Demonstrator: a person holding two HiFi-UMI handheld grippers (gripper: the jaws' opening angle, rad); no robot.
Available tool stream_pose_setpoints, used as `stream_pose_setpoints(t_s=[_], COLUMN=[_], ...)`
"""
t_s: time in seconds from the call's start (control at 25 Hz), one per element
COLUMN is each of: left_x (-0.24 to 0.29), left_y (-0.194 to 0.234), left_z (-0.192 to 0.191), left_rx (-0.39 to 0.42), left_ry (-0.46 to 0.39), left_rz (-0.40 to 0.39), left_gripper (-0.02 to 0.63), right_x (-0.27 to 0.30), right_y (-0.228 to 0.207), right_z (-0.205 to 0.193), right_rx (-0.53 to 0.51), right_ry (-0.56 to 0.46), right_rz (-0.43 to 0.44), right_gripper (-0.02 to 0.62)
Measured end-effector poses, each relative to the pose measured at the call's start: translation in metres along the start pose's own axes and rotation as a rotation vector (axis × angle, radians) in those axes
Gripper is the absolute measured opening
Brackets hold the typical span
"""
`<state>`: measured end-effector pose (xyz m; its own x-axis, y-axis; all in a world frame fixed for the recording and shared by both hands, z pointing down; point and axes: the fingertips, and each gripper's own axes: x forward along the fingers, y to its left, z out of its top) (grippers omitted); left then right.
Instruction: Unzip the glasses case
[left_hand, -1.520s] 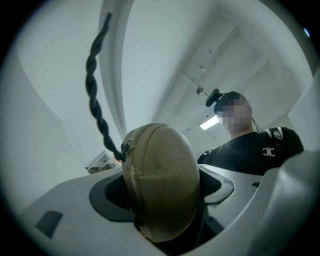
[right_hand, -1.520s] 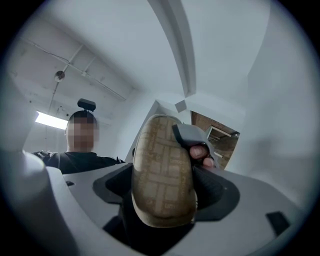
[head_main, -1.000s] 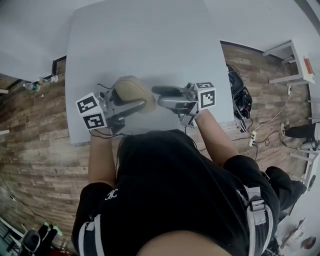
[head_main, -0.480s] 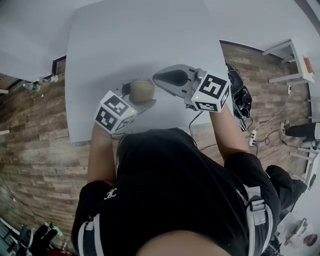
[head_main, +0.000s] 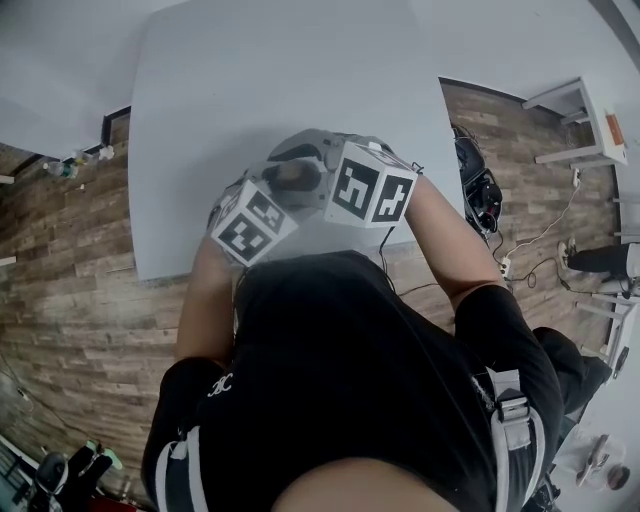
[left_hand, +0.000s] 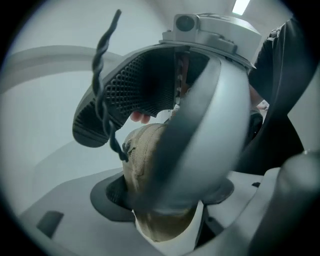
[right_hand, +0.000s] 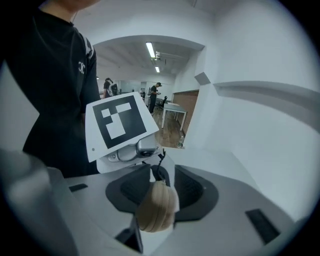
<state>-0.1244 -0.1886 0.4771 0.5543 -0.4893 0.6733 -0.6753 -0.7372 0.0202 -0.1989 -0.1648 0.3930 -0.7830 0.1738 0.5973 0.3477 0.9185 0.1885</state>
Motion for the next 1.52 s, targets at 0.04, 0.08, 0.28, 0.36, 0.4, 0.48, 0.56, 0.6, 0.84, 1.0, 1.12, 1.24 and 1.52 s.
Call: stream_pose_setpoints(t_s=[0.04, 0.08, 0.28, 0.36, 0.4, 0.48, 0.56, 0.6, 0.84, 1.0, 1.12, 1.24, 1.52], left_x=[0.0, 0.0, -0.011, -0.016, -0.017, -0.017, -0.016, -0.015, -0.011, -0.009, -0.01, -0.01, -0.014], left_y=[0.0, 0.001, 0.004, 0.004, 0.004, 0.003, 0.003, 0.003, -0.001, -0.003, -0.005, -0.004, 0.001], left_z=[-0.002, -0.004, -0.007, -0.008, -0.009, -0.009, -0.007, -0.006, -0.009, -0.008, -0.006, -0.003, -0.001], left_rx=[-0.003, -0.01, -0.069, -0.098, -0.117, -0.156, -0.182, -0.188, -0.171, -0.177, -0.202, -0.263, -0.29], left_ry=[0.003, 0.002, -0.047, -0.065, -0.074, -0.098, -0.119, -0.126, -0.114, -0.125, -0.152, -0.187, -0.218], left_rz=[0.004, 0.007, -0.023, -0.048, -0.063, -0.091, -0.111, -0.118, -0.146, -0.162, -0.189, -0.212, -0.226], left_gripper=[0.364, 0.364, 0.364, 0.364, 0.364, 0.364, 0.362, 0.362, 0.36, 0.36, 0.359, 0.359, 0.359], right_x=[0.002, 0.003, 0.006, 0.008, 0.008, 0.009, 0.007, 0.005, -0.005, -0.014, -0.019, -0.024, -0.032], right_y=[-0.001, -0.002, -0.004, -0.006, -0.007, -0.011, -0.015, -0.017, -0.02, -0.02, -0.02, -0.022, -0.025], right_z=[0.001, 0.003, 0.014, 0.015, 0.014, 0.012, 0.01, 0.009, -0.002, -0.009, -0.013, -0.018, -0.028], right_rx=[-0.018, -0.026, 0.015, 0.067, 0.088, 0.115, 0.138, 0.148, 0.169, 0.18, 0.191, 0.213, 0.257], right_ry=[0.002, -0.004, -0.064, -0.086, -0.092, -0.095, -0.098, -0.101, -0.088, -0.082, -0.082, -0.084, -0.101], right_rz=[-0.018, -0.029, -0.026, -0.017, -0.011, -0.004, 0.002, 0.005, 0.015, 0.018, 0.024, 0.022, 0.014], right_gripper=[0.11, 0.07, 0.02, 0.018, 0.018, 0.018, 0.018, 0.018, 0.017, 0.017, 0.017, 0.017, 0.017])
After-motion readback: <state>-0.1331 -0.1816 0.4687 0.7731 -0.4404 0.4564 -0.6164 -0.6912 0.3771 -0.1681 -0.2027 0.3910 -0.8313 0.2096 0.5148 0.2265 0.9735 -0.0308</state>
